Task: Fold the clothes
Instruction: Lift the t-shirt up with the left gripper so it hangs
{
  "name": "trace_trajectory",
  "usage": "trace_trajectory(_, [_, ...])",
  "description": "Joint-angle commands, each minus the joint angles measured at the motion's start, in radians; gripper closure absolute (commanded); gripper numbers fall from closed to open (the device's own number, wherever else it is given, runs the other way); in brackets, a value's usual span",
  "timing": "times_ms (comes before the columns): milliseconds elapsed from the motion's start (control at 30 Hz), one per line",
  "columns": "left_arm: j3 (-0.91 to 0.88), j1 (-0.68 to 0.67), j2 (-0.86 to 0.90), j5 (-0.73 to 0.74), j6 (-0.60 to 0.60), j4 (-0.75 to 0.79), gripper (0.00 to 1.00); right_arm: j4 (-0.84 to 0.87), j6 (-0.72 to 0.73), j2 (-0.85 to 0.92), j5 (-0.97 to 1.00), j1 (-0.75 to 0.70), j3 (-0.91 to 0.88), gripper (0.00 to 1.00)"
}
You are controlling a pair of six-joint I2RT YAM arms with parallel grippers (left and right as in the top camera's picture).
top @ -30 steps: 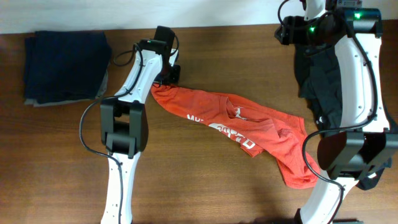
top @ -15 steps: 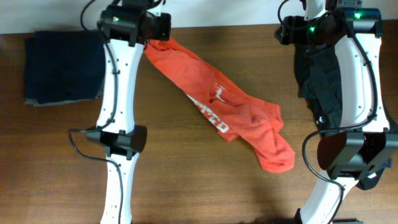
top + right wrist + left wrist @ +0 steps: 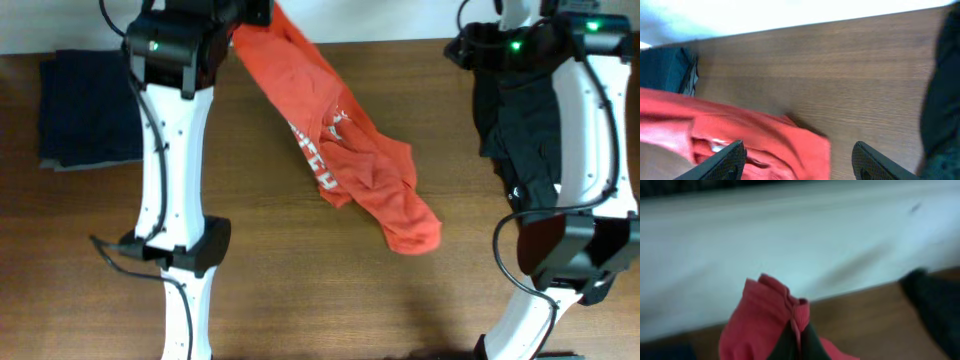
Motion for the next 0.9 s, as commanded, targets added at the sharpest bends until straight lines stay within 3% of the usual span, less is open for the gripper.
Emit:
trace_trajectory(0, [0.015, -0.072, -0.120, -0.010, -0.006, 0.079, 0.99, -0.011, -0.012, -0.089, -0.025, -0.041, 0.006, 0.27])
trace_trajectory(67, [0.015, -0.124, -0.148, -0.006, 0.008, 0.104, 0.99, -0.024, -0.020, -0.103, -0.032, -0.051, 0.006, 0.27])
trace_trajectory(200, [0.015, -0.239, -0.175, -0.028, 0.146, 0.109, 0.99, -0.051, -0.073, -0.117, -0.096, -0.053, 0.006, 0.27])
trace_trajectory(267, [0.008, -0.280, -0.175, -0.150, 0.188, 0.108, 0.99, -0.074, -0.106, -0.119, -0.140, -0.052, 0.006, 0.27])
trace_trajectory(333, [-0.016, -0.288, -0.175, -0.225, 0.187, 0.109, 0.99, -0.103, -0.159, -0.119, -0.207, -0.051, 0.006, 0.27])
trace_trajectory(600, [-0.079, -0.277, -0.175, -0.229, 0.187, 0.169, 0.99, -0.182, -0.276, -0.119, -0.235, 0.003, 0.006, 0.27])
trace_trajectory(867, [-0.079, -0.277, -0.175, -0.273, 0.187, 0.196, 0.99, -0.161, -0.325, -0.116, -0.234, 0.170, -0.031, 0.29])
